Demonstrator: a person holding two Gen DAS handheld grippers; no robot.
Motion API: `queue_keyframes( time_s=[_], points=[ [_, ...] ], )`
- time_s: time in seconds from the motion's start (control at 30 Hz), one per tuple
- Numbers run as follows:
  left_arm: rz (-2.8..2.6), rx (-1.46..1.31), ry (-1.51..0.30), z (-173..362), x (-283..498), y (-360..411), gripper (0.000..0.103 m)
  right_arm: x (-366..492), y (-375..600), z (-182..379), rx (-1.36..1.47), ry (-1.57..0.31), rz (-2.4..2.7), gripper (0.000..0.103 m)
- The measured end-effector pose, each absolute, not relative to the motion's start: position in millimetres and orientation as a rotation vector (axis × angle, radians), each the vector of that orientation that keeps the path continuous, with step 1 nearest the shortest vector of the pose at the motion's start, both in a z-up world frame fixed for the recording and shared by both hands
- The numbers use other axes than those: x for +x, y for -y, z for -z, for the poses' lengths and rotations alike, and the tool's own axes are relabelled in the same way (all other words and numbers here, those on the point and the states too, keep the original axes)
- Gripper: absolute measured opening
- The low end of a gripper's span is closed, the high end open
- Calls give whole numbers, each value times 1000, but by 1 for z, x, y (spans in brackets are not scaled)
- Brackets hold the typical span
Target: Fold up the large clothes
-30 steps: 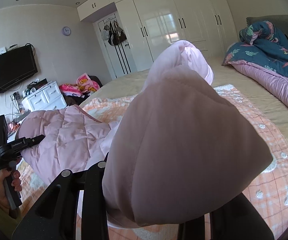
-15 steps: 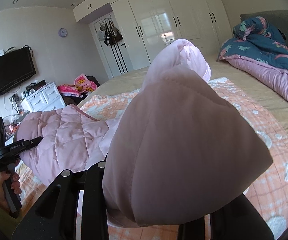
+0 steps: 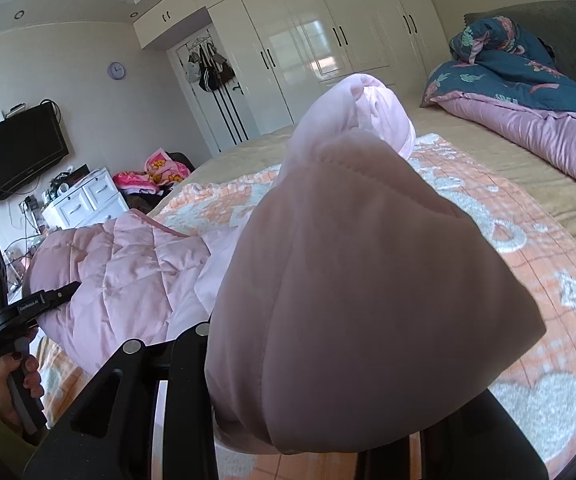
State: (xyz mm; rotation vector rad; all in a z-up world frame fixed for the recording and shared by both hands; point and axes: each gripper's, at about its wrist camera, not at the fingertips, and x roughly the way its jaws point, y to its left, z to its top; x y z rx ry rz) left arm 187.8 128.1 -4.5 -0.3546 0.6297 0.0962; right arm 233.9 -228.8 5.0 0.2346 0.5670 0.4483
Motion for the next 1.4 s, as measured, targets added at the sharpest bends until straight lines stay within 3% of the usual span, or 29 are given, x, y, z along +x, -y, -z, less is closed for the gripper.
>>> queue_keyframes(
  time_s=[0.6,0.97,1.07,1.13,1.2,1.4],
  points=[
    [-154,-359,-722,37,173,-137,39,237,244,31,323,-716,-318,33],
    [-179,-357,-750,51,174,-139,42,247,241,60,338,-861,-217,43],
    [-180,-356,-752,51,174,-138,42,246,246,62,363,-867,-213,50],
    [-180,-365,-754,51,173,-138,42,242,248,59,366,-871,-199,66],
    [-177,-370,-758,52,172,-140,42,236,249,54,377,-865,-203,74],
    [-168,-383,-761,54,170,-145,42,208,257,39,375,-811,-184,90]
  ],
)
